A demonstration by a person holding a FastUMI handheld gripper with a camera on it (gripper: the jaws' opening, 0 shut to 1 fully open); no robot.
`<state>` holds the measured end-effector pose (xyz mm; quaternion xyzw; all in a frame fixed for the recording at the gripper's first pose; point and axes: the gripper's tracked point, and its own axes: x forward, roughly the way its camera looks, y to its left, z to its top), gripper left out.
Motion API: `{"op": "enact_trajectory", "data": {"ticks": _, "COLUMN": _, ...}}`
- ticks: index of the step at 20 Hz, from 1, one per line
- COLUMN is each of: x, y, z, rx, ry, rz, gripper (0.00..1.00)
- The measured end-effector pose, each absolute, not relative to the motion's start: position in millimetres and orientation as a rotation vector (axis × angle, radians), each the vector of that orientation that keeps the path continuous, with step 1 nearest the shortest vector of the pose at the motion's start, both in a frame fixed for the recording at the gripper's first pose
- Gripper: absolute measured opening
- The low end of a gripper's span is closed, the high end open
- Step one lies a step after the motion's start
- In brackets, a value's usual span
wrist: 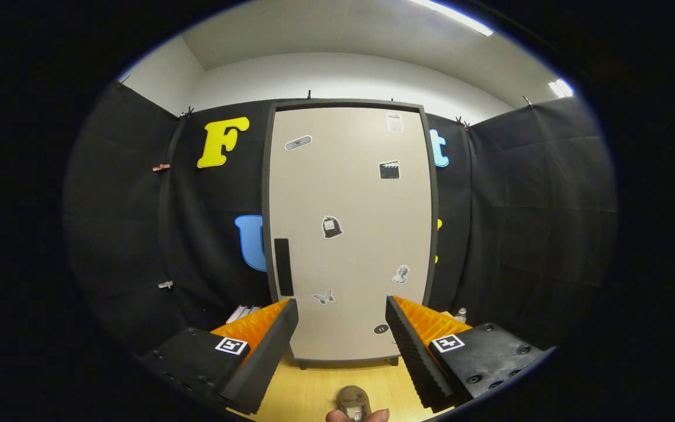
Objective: Open the shoe cabinet door, grab the shoes and put them into the shoe cabinet, then close the shoe cabinet door.
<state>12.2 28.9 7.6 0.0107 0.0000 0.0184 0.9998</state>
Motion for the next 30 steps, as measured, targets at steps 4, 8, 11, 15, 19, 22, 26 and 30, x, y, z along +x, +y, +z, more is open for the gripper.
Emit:
{"op": "enact_trajectory", "data": {"ticks": 4, "x": 43, "y": 62, "z": 17, "rx": 0.019, "ry": -0.020, "rz": 0.082, "gripper": 0.98}}
{"op": "enact_trajectory", "data": {"ticks": 8, "x": 87, "y": 97, "z": 8, "rx": 0.024, "ry": -0.001, "rz": 0.113, "gripper": 0.98}}
{"op": "enact_trajectory", "data": {"ticks": 11, "x": 122, "y": 112, "z": -6, "rx": -0.005, "ry": 0.018, "rz": 0.114, "gripper": 0.98}}
{"op": "enact_trajectory", "data": {"ticks": 15, "x": 169, "y": 121, "z": -25, "rx": -0.022, "ry": 0.035, "rz": 0.093, "gripper": 0.98}}
{"op": "enact_trajectory", "data": {"ticks": 19, "x": 209, "y": 133, "z": -39, "rx": -0.009, "ry": 0.037, "rz": 0.098, "gripper": 0.95}}
{"op": "enact_trajectory", "data": {"ticks": 22, "x": 227, "y": 139, "z": -46, "rx": 0.023, "ry": 0.048, "rz": 0.093, "gripper": 0.85}}
{"op": "enact_trajectory", "data": {"ticks": 26, "x": 241, "y": 139, "z": -46, "rx": 0.049, "ry": 0.044, "rz": 0.068, "gripper": 0.48}}
{"op": "enact_trajectory", "data": {"ticks": 30, "x": 242, "y": 135, "z": -49, "rx": 0.036, "ry": 0.039, "rz": 0.065, "gripper": 0.35}}
